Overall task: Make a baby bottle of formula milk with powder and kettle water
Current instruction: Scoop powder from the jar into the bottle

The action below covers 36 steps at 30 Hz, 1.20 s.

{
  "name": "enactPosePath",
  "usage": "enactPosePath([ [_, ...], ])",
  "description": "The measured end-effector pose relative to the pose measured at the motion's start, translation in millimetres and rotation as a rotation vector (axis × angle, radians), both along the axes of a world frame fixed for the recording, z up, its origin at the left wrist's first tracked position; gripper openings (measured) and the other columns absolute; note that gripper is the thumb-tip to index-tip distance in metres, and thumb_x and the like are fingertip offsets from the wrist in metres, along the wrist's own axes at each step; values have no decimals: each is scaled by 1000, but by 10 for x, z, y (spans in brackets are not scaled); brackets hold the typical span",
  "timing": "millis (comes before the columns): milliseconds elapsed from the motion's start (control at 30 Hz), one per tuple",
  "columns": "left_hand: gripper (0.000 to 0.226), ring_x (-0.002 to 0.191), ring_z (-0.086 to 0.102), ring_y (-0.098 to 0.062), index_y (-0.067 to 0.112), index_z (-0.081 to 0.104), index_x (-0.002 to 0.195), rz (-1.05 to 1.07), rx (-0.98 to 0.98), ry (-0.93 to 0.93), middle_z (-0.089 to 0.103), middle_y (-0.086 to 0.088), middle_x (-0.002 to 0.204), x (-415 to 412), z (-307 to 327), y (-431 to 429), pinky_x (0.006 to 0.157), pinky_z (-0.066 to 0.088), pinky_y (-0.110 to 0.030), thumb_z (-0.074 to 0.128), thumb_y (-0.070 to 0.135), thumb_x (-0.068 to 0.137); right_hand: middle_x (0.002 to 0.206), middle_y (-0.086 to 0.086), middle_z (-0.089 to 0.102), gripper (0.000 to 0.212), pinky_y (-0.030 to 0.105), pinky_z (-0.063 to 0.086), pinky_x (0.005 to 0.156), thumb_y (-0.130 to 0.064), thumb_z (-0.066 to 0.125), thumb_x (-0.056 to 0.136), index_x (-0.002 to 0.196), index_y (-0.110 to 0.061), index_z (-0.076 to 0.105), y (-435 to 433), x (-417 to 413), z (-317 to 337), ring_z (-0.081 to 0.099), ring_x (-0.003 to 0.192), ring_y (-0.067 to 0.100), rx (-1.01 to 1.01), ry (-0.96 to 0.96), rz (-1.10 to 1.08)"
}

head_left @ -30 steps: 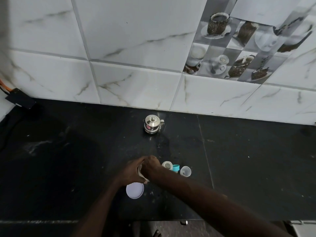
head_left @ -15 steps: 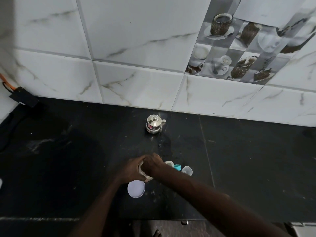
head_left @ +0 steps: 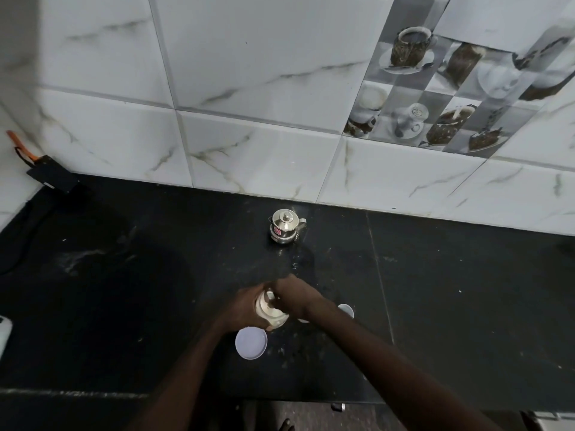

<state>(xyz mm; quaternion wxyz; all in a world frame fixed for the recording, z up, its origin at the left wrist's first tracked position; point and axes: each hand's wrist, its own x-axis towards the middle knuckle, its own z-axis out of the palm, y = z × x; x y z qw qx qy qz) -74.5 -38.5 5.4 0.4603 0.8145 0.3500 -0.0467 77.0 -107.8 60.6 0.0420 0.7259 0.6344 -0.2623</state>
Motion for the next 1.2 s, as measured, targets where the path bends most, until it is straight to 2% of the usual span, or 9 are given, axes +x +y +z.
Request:
enactPosePath([
  [167, 90, 139, 49, -24, 24, 44, 152, -33, -11, -15, 52, -4, 150, 18, 76, -32, 108, 34, -22, 90, 23, 74, 83, 15, 74, 20, 44, 57, 78, -20, 62, 86, 81, -4, 74, -39, 146, -33, 72, 79, 31, 3, 68, -87],
  [367, 86, 127, 56, -12, 23, 53, 145, -13, -37, 37, 59, 6, 136, -41, 67, 16, 101, 37, -16, 92, 20, 68, 131, 17, 67, 37, 39, 51, 104, -2, 62, 95, 131, -5, 65, -74, -19, -107, 66, 118, 35, -47, 15, -28],
  [533, 46, 134, 55, -14, 26, 60, 132, 169, 4, 131, 62, 15, 134, -122, -433, -14, 107, 40, -12, 71, 7, 92, 137, 19, 61, 33, 39, 44, 107, -1, 56, 98, 131, -1, 61, -96, -152, -236, 58, 127, 37, -56, -71, -17],
  [600, 57, 123, 59, 2, 30, 64, 130, 276, -103, 121, 67, 17, 130, 71, -602, -34, 107, 45, -16, 85, 26, 78, 138, 22, 59, 33, 36, 42, 104, -6, 50, 103, 134, 3, 58, -99, -220, -239, 55, 130, 39, -83, -111, 22],
  [667, 81, 106, 60, 11, 37, 66, 122, 181, -258, 50, 68, 26, 115, 97, -531, 29, 96, 46, -8, 98, 44, 48, 128, 25, 64, 31, 39, 46, 97, -7, 48, 102, 127, 5, 60, -100, -267, -205, 60, 121, 42, 6, -50, -64],
  [733, 77, 102, 63, 6, 32, 68, 121, 243, -173, 272, 70, 30, 111, 211, -198, 10, 94, 47, -8, 101, 38, 52, 119, 22, 70, 28, 42, 52, 99, -4, 55, 96, 120, 2, 67, -68, -256, -205, 66, 112, 40, 10, 14, -150],
  [833, 73, 113, 62, 11, 33, 60, 132, 219, -103, 47, 66, 21, 129, 185, -144, 18, 107, 48, -24, 91, 12, 69, 101, 15, 78, 18, 39, 58, 92, -5, 66, 90, 102, -2, 78, -104, -117, -163, 74, 94, 31, 59, 165, -353],
  [933, 85, 116, 64, 4, 37, 60, 135, -9, -84, -185, 69, 19, 127, -56, -41, 25, 101, 52, -27, 94, 19, 59, 87, 6, 80, 17, 17, 56, 78, -1, 69, 86, 89, -10, 83, -279, 14, -32, 75, 80, 13, 151, 264, -562],
  [1200, 84, 116, 64, 4, 44, 59, 129, -36, -46, -238, 68, 26, 123, -75, -55, 37, 98, 53, -26, 93, 26, 54, 77, -6, 80, 22, 10, 48, 67, -5, 75, 82, 77, -25, 83, -713, 87, -45, 65, 63, -8, 303, 430, -774],
])
